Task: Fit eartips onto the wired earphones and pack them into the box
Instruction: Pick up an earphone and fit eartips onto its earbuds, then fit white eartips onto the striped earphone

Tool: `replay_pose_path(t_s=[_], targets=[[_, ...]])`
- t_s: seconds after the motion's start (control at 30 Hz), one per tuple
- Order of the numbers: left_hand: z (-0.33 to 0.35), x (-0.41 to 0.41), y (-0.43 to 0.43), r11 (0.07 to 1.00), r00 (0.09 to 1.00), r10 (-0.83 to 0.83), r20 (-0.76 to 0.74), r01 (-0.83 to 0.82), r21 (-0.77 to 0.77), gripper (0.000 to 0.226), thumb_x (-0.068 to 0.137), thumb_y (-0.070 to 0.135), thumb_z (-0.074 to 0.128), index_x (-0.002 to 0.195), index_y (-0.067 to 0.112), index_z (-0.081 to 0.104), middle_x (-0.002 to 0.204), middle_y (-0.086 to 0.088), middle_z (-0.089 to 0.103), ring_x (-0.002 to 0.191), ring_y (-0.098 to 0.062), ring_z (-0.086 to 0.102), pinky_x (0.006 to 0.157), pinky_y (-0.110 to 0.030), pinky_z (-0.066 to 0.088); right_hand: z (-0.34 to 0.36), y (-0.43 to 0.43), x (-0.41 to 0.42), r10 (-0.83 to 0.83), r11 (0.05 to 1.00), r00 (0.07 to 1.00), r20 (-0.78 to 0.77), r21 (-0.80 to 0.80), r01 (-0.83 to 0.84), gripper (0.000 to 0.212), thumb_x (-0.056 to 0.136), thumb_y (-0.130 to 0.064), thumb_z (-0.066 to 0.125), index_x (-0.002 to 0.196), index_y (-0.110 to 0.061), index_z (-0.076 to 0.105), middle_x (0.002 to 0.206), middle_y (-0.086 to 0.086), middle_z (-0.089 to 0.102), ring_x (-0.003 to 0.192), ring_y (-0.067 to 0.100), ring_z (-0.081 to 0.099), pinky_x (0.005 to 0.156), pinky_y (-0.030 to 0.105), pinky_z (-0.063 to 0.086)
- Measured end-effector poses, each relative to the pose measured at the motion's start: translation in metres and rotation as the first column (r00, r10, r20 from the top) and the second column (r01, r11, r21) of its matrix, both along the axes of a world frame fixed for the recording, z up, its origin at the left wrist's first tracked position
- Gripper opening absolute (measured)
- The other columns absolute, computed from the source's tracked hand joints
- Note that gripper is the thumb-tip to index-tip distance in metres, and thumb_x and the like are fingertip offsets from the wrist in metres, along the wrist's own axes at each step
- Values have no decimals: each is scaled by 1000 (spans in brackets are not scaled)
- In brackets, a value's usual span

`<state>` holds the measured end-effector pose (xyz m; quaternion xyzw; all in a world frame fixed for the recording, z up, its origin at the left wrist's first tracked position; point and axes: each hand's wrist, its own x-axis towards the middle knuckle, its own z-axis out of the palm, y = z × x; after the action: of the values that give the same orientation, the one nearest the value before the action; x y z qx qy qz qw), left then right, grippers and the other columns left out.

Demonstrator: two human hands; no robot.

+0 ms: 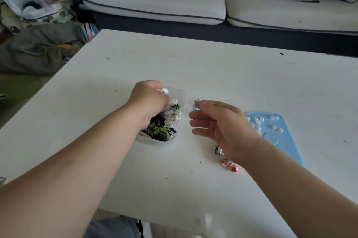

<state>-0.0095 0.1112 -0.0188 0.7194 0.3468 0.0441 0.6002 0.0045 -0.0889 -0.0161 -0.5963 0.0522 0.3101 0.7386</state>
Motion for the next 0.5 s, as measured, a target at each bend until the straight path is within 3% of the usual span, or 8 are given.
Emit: replay_pose_path(t_s=[0.07, 0.13, 0.2, 0.27, 0.3, 0.37, 0.43, 0.5], targets=[[-7, 1, -2, 988, 993, -98, -70, 106, 110, 21, 87, -1, 73, 105, 10, 71, 107, -11, 70, 91, -33, 75, 91, -49, 62, 2, -3, 3, -12, 1000, 1000, -1, -5, 12, 16, 97, -10, 64, 109, -1, 71, 90, 16, 75, 78, 28, 71, 75, 41, 60], [-8, -1, -3, 929, 972, -172, -162, 215, 303, 12, 90, 9, 71, 98, 19, 70, 111, -4, 69, 107, -32, 69, 99, -42, 57, 3, -8, 6, -29, 999, 1000, 7, -19, 29, 15, 98, -9, 62, 107, -2, 71, 89, 16, 75, 77, 27, 70, 73, 41, 60], [-4, -1, -4, 814, 947, -209, -244, 306, 493, 19, 92, 16, 69, 108, 25, 66, 113, -2, 62, 106, -27, 61, 94, -29, 47, 5, -16, 10, -64, 997, 998, 27, -49, 66, 14, 98, -9, 62, 108, -3, 71, 87, 15, 74, 75, 27, 70, 71, 40, 59], [4, -1, -11, 643, 930, -229, -286, 366, 673, 12, 93, 17, 66, 101, 21, 59, 110, -3, 57, 101, -27, 55, 87, -31, 43, 7, -26, 14, -101, 989, 992, 72, -102, 108, 13, 98, -9, 62, 106, -3, 70, 84, 14, 74, 71, 26, 68, 66, 39, 58], [8, 1, -18, 572, 929, -251, -272, 369, 732, 14, 94, 19, 65, 107, 15, 64, 116, -3, 58, 107, -28, 56, 91, -33, 45, 7, -33, 16, -109, 982, 988, 108, -145, 124, 12, 98, -9, 62, 105, -4, 71, 82, 14, 74, 68, 25, 68, 64, 38, 59], [19, 0, -42, 522, 914, -362, -183, 362, 772, 26, 95, 20, 65, 121, 15, 67, 126, -1, 61, 117, -24, 58, 96, -34, 48, 6, -47, 20, -88, 957, 977, 192, -257, 137, 11, 97, -9, 62, 100, -7, 71, 79, 12, 74, 64, 23, 66, 62, 36, 59], [26, -3, -75, 518, 849, -512, -131, 427, 741, 23, 96, 20, 65, 118, 20, 71, 117, 2, 68, 106, -21, 64, 89, -32, 51, 2, -63, 23, -19, 913, 962, 271, -388, 128, 12, 95, -11, 61, 94, -9, 73, 74, 9, 74, 62, 22, 65, 62, 37, 58], [20, -4, -103, 463, 760, -618, -202, 560, 687, 19, 94, 21, 64, 110, 24, 74, 105, 2, 73, 95, -21, 68, 84, -32, 55, -3, -77, 23, 76, 851, 945, 317, -515, 105, 14, 92, -13, 61, 87, -10, 74, 70, 7, 75, 59, 21, 65, 65, 40, 59]])
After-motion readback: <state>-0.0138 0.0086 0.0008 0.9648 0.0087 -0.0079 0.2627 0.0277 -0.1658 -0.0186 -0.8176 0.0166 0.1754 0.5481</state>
